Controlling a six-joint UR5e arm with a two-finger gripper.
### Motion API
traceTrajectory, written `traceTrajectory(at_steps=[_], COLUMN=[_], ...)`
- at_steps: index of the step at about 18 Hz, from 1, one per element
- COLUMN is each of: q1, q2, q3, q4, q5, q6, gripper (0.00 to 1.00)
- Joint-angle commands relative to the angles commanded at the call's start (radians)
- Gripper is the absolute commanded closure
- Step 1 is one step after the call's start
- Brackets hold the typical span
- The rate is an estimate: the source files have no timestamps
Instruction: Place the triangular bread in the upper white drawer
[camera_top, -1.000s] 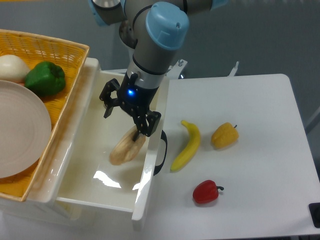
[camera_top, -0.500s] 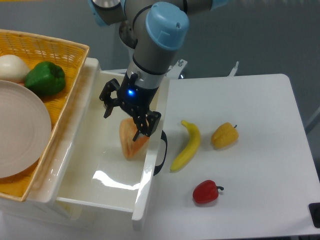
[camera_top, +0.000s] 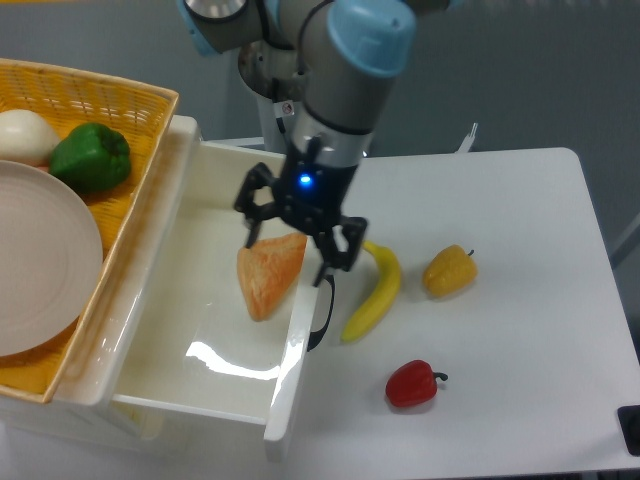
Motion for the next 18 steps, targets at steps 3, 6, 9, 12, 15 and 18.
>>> traceTrajectory(at_steps=[3,6,9,12,15,18], q1=[0.041,0.092,0.137,0.173,0.219,0.262], q2=[-0.005,-0.023,-0.047,-0.08,-0.094,-0.109], q3=[0.0,-0.002,-0.002,-0.002,-0.017,-0.052], q4=[0.014,0.015,0.014,0.014,0.009,0.012], q5=[0.077,0.08,0.111,0.212,0.295,0.312], q6=[0.067,0.133,0.237,0.383,0.481,0.636], gripper=[0.0,0.0,0.0,0.0,0.0,0.0])
